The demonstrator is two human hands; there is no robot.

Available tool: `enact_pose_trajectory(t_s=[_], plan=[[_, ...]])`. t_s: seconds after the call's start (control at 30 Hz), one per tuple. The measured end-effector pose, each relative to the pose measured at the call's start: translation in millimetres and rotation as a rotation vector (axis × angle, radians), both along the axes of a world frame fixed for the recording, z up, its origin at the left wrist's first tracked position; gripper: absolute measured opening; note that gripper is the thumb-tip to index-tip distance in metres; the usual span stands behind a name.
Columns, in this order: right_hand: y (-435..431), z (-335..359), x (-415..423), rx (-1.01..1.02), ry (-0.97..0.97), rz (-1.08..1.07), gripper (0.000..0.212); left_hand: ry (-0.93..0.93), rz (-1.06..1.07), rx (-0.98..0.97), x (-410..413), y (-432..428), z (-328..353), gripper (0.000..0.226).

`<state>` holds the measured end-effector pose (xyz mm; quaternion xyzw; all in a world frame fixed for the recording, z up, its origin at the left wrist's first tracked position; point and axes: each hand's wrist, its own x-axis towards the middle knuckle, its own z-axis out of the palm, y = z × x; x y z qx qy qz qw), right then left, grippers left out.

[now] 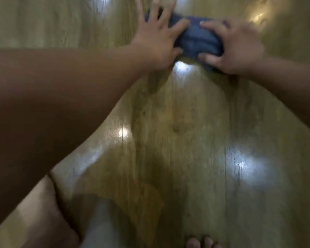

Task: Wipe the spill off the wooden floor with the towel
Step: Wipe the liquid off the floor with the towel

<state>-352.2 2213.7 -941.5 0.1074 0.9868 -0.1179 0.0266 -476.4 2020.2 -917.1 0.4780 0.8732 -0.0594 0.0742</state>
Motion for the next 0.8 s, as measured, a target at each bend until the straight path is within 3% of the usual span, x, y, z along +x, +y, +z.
enact_pose_trajectory(t_s=[0.1, 0.17, 0.23, 0.33, 0.47, 0.63, 0.73, 0.8], plan=[[59.8, 3.2, 25.5, 0.011, 0.002, -0.416, 0.071, -0.136, 0.183, -0.034, -0.7, 31.6, 20.6, 0.098], [99.4, 9.0, 52.8, -0.005, -0.020, -0.692, 0.085, -0.258, 0.278, -0.152, -10.1, 12.6, 23.8, 0.122], [121.4, 19.4, 56.9, 0.023, -0.088, -0.779, 0.097, -0.392, 0.393, -0.262, -27.2, -20.0, 17.2, 0.134], [115.6, 21.4, 33.0, 0.106, -0.195, -0.728, 0.094, -0.508, 0.468, -0.285, -42.0, -38.2, 5.0, 0.141], [44.8, 17.5, -33.9, 0.077, -0.127, -0.703, 0.082, -0.479, 0.474, -0.298, -41.1, -20.8, 9.6, 0.142], [-102.3, 14.1, -139.0, 0.043, -0.136, -0.085, 0.076, -0.438, 0.471, -0.347, -42.6, -26.7, -1.7, 0.151], [-91.7, 12.8, -152.3, 0.014, -0.160, 0.024, 0.075, -0.315, 0.325, -0.382, -54.1, -36.2, 6.7, 0.142], [-42.7, 13.1, -139.1, -0.033, -0.147, -0.098, 0.075, -0.286, 0.303, -0.405, -74.9, -38.9, 17.8, 0.138]])
